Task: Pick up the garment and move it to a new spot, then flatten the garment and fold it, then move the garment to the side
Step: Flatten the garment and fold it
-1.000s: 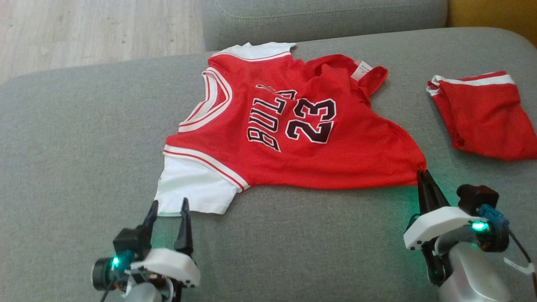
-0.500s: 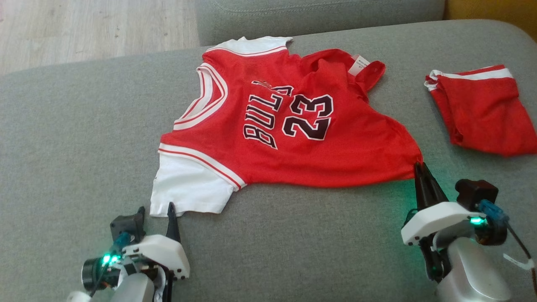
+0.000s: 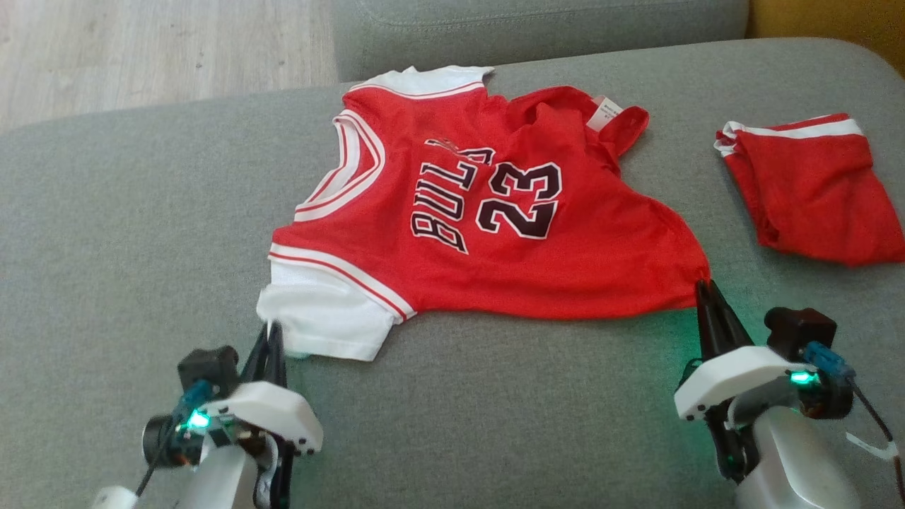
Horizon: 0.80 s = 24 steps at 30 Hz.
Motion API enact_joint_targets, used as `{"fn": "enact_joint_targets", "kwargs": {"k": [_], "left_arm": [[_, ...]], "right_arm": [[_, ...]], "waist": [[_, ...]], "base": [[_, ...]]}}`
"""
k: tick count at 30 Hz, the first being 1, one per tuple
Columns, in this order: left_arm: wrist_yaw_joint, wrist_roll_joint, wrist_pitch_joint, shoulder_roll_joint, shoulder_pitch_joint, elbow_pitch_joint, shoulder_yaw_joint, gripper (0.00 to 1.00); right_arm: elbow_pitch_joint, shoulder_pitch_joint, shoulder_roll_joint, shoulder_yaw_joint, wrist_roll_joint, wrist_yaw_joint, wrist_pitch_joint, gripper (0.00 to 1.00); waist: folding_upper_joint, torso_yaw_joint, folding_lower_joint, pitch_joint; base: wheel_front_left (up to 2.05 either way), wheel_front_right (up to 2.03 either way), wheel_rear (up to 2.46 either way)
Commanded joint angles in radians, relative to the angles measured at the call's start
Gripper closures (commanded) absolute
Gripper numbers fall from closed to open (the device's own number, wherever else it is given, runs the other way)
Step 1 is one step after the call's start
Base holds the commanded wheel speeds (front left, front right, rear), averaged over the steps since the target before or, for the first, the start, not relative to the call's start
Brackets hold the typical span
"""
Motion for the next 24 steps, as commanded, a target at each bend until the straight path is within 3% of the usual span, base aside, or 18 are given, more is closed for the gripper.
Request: {"fn": "enact_joint_targets", "kwargs": {"k": [1,5,12,19,24], "left_arm": [[-0.010,-0.007,-0.024,0.014,-0.026,-0.046,0.031,1.00],[-0.068,-0.037,-0.091,0.013,-0.023,-0.130,0.030,1.00],[-0.094,-0.111,-0.150,0.008,-0.039,-0.309,0.079,1.00],[-0.099,-0.212,-0.137,-0.001,-0.114,-0.523,0.122,1.00],[-0.073,-0.266,-0.097,-0.003,-0.213,-0.679,0.155,1.00]], "right_arm": [[-0.038,-0.019,-0.003,0.033,0.006,0.007,-0.003,1.00],[-0.079,-0.019,-0.003,0.076,0.069,0.007,-0.006,1.00],[-0.204,-0.048,-0.003,0.112,0.097,0.007,0.006,1.00],[-0.394,-0.138,-0.012,0.123,0.097,0.007,0.052,1.00],[-0.500,-0.243,-0.046,0.135,0.123,0.007,0.116,1.00]], "waist": [[0.0000,0.000,0.0000,-0.005],[0.0000,-0.002,0.0000,-0.024],[0.0000,-0.007,0.0000,-0.064],[0.0000,-0.011,0.0000,-0.104],[0.0000,-0.018,0.0000,-0.120]], "base": [[0.00,0.00,0.00],[0.00,0.00,0.00],[0.00,0.00,0.00],[0.00,0.00,0.00],[0.00,0.00,0.00]]}}
